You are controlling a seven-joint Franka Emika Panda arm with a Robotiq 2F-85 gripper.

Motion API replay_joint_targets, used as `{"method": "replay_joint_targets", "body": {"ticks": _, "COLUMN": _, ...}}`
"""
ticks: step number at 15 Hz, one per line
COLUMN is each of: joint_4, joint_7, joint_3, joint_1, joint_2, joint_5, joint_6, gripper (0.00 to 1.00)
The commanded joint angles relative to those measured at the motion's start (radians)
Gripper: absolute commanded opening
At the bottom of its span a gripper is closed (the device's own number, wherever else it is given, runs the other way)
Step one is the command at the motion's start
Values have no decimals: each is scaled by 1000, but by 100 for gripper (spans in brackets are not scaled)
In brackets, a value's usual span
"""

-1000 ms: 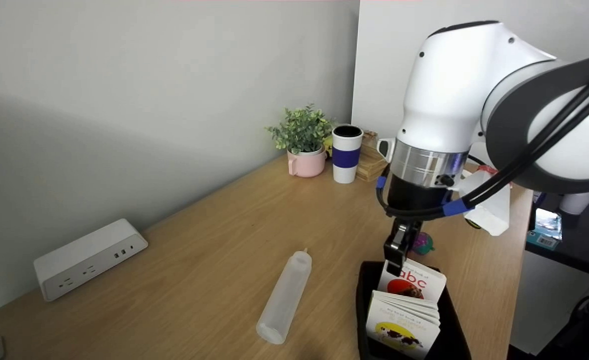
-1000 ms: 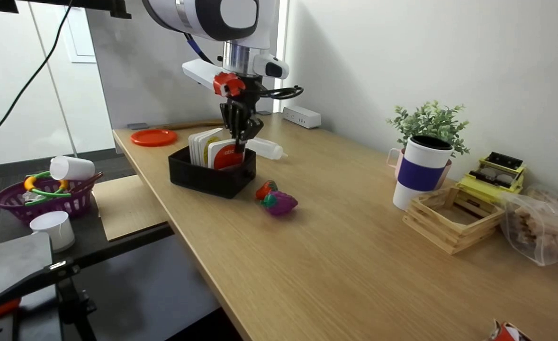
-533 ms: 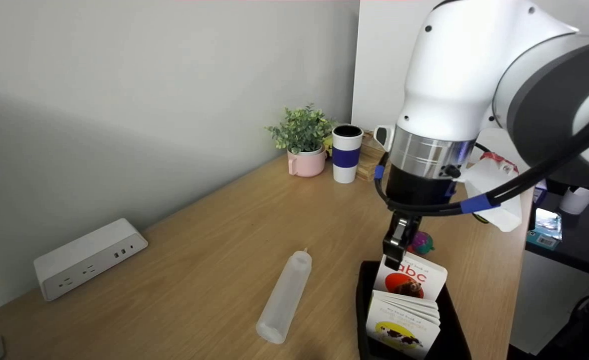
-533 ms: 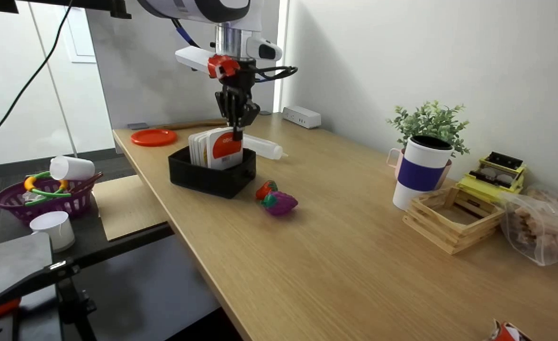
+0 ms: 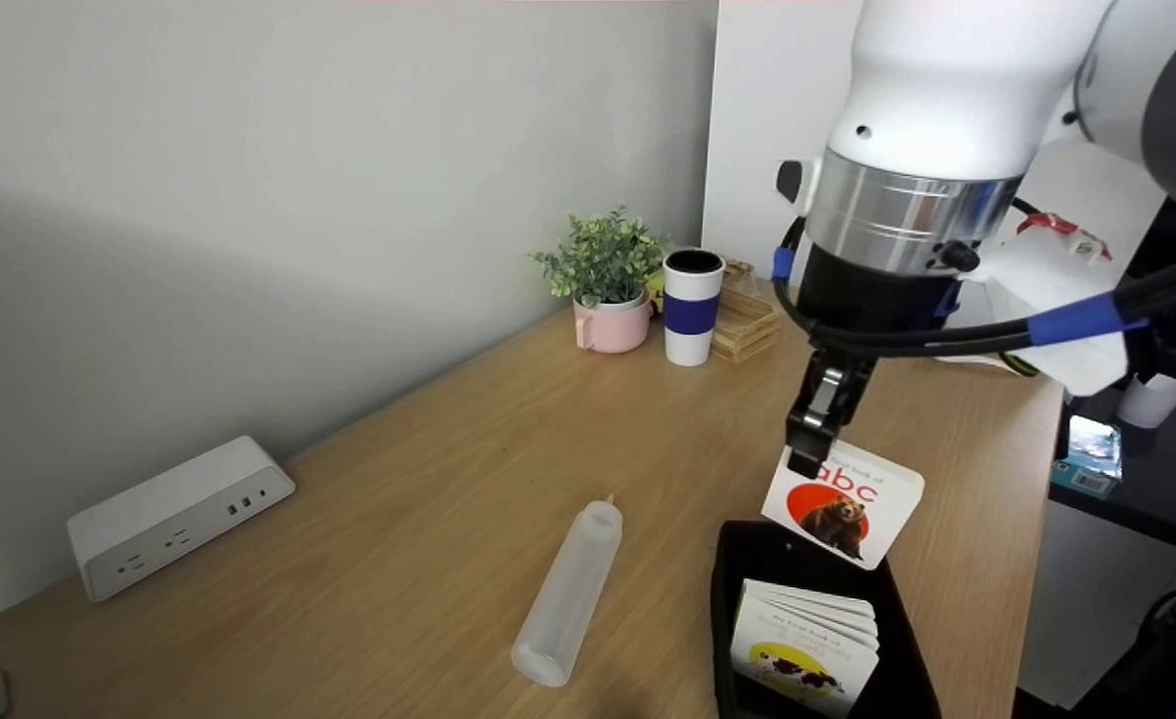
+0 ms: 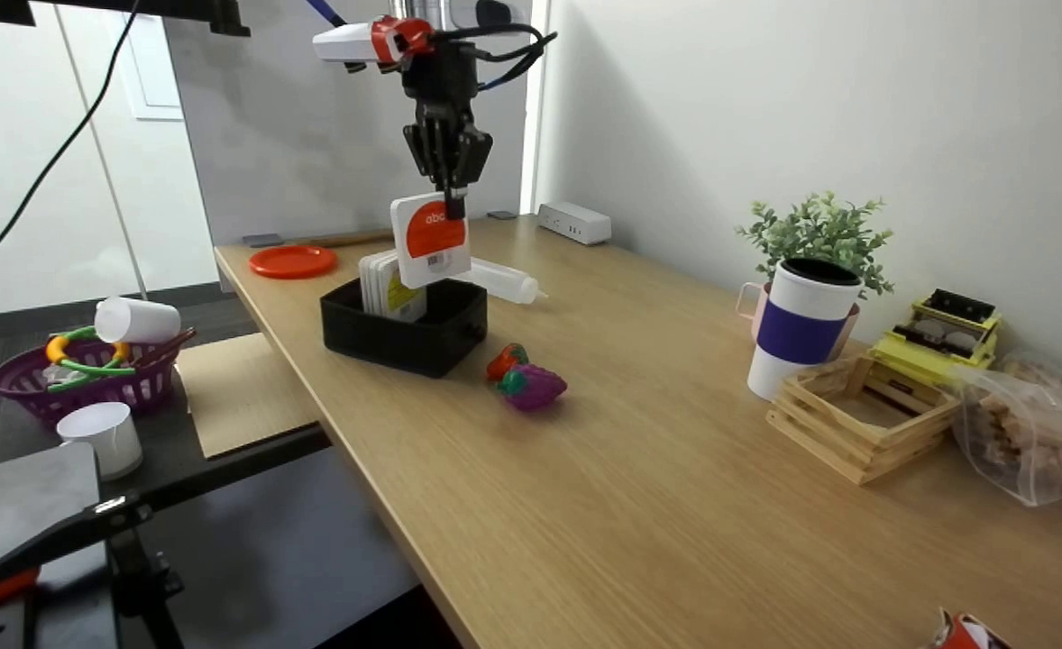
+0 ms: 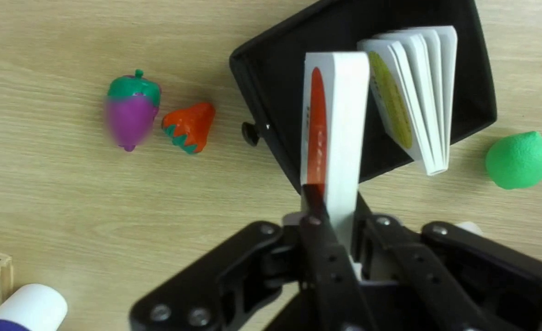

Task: Place the two books on the desk

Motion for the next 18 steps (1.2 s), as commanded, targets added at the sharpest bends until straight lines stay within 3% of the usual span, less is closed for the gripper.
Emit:
{"method": "replay_joint_targets", "body": {"ticks": 1, "joint_4": 4, "joint_7": 33, "joint_3": -8, "joint_1": 0, "joint_2": -45, "joint_5": -69, "joint_6": -51, "gripper": 4}}
{"method": "replay_joint_targets", "body": {"ticks": 6, "joint_4": -41, "joint_7": 30, "joint_3": -32, "joint_1": -38, "joint_2": -117, "joint_5": -95, "joint_6": -25, "gripper": 4}}
{"method": "replay_joint_targets", "body": {"ticks": 13, "joint_4": -163, "joint_7": -12, "joint_3": -54, "joint_1": -107, "joint_2": -239, "joint_5": -30, "joint_6": 30, "gripper": 4}}
{"method": "replay_joint_targets", "body": {"ticks": 14, "joint_4": -107, "joint_7": 14, "joint_3": -52, "joint_1": -113, "joint_2": -189, "joint_5": -61, "joint_6": 3, "gripper": 14}}
{"method": "replay_joint_targets", "body": {"ticks": 18, "joint_4": -135, "joint_7": 9, "joint_3": -44, "joint_1": -115, "joint_2": -220, "joint_5": -47, "joint_6": 4, "gripper": 14}}
